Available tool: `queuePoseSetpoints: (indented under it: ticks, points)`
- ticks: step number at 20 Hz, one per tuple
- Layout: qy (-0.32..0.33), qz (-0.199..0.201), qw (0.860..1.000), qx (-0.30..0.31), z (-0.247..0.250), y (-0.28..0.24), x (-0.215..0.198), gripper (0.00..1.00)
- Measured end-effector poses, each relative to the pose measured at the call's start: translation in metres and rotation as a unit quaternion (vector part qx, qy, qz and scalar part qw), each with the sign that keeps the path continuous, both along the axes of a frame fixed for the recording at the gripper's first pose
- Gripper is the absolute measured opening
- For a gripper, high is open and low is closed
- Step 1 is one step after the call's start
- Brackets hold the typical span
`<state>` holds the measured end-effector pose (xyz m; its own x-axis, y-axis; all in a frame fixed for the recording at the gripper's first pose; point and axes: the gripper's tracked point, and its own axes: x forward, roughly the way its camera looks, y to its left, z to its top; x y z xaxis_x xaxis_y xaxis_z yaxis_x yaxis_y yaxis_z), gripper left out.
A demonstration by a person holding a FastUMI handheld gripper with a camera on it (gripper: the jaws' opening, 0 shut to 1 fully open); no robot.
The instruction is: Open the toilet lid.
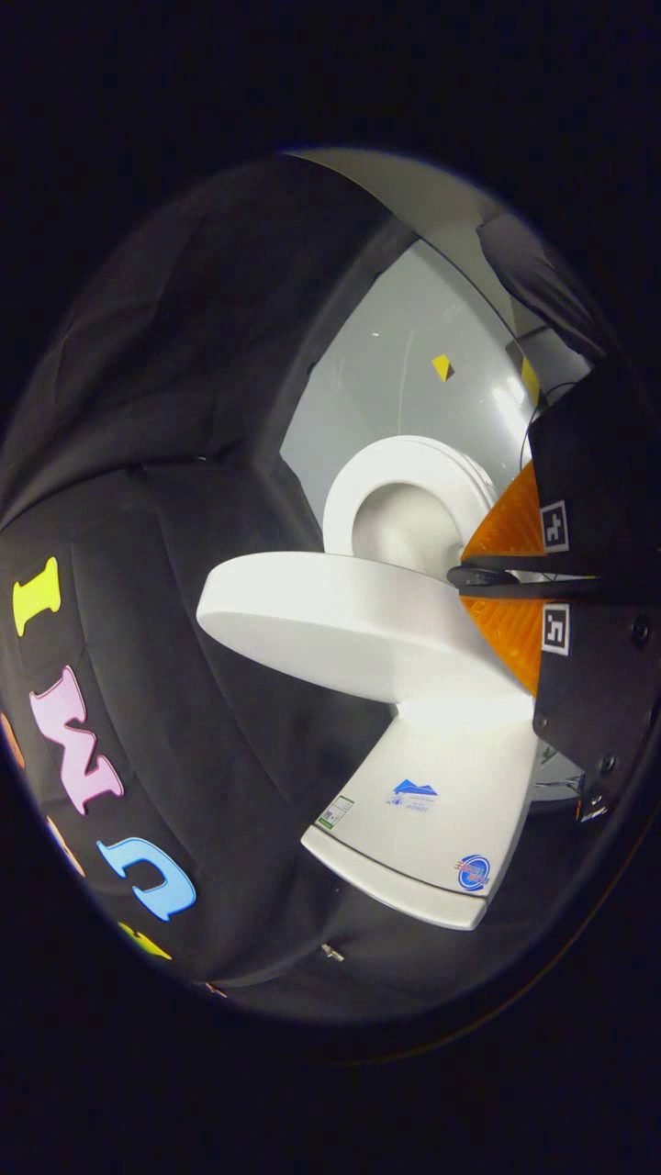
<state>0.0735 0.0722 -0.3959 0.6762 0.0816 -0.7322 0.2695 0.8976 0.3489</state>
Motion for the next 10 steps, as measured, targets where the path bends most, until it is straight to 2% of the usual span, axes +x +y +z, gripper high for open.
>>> queuePoseSetpoints:
  ticks: [6,10]
  points:
    - [-0.021,0.002,1.0,-0.023,0.028,0.026,-0.001,0.06]
    - [-0.039,0.011,0.997,-0.061,0.044,0.048,0.002,0.05]
